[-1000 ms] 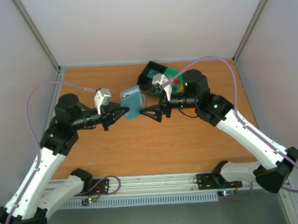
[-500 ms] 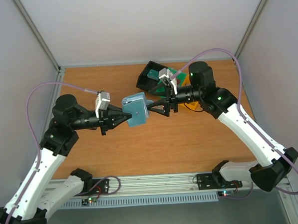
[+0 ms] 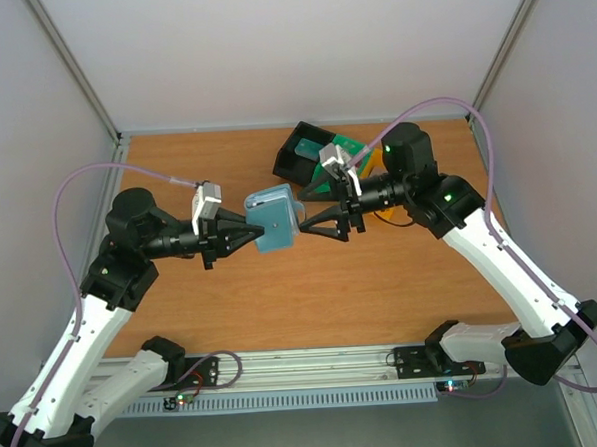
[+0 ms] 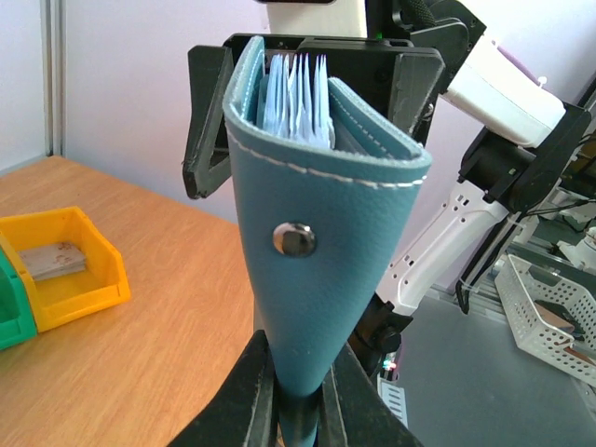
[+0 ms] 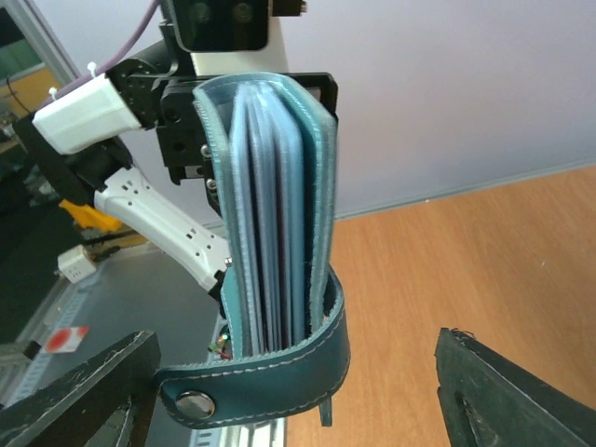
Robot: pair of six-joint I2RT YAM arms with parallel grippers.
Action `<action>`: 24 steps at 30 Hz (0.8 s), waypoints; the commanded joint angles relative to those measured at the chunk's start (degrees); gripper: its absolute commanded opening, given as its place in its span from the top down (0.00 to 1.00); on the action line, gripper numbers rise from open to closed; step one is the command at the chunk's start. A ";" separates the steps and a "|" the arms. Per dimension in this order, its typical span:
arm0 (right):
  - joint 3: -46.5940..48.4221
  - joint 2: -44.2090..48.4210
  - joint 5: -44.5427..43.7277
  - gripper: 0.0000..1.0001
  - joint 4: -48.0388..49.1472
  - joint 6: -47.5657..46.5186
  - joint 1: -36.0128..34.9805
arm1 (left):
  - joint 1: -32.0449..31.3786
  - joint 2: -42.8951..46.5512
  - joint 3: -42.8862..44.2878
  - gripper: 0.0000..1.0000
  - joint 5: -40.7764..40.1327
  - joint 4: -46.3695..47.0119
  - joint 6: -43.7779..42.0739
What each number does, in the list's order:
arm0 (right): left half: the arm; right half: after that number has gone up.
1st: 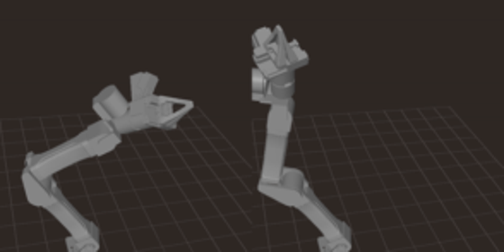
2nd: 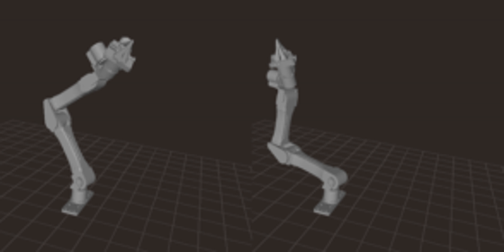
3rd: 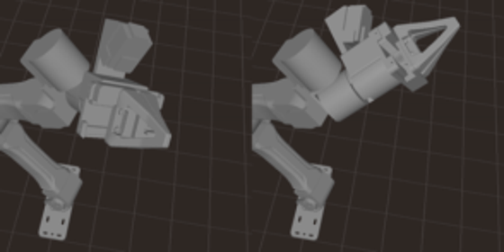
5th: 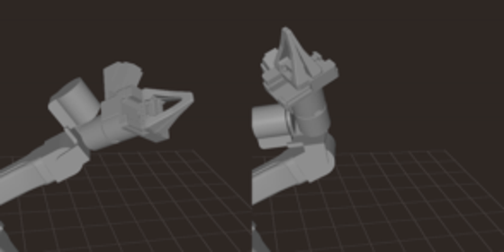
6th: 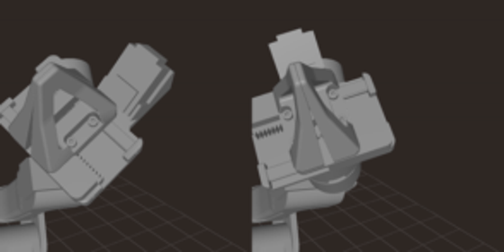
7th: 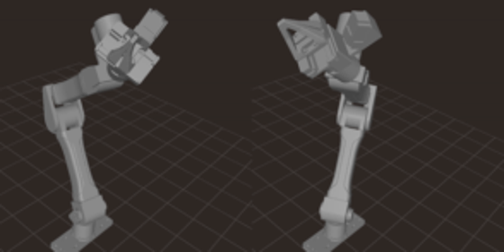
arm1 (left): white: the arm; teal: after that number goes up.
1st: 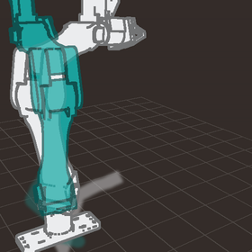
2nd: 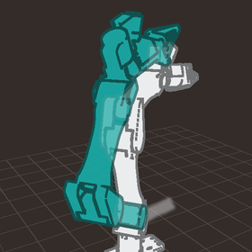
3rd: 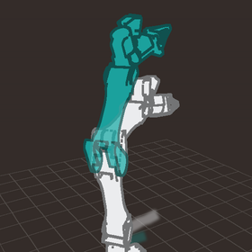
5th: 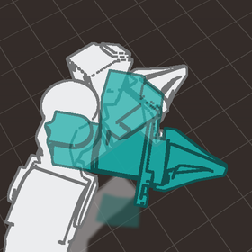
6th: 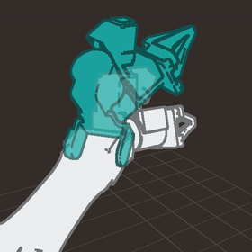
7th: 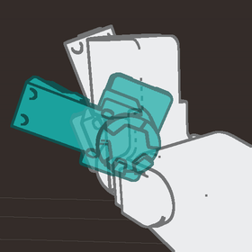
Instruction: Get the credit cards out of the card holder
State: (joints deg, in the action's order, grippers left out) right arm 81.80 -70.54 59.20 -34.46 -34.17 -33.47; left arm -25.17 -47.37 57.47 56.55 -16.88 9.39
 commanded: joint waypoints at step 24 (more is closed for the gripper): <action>1.09 -2.77 -2.01 0.53 -4.02 -3.29 -2.20 | -0.06 0.16 -0.13 1.00 7.64 6.46 -1.31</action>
State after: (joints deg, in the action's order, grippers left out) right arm 81.34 -73.12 56.23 -33.39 -33.04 -35.68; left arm -24.99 -47.90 57.45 57.14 -17.02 8.51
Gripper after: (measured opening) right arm 0.473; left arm 0.077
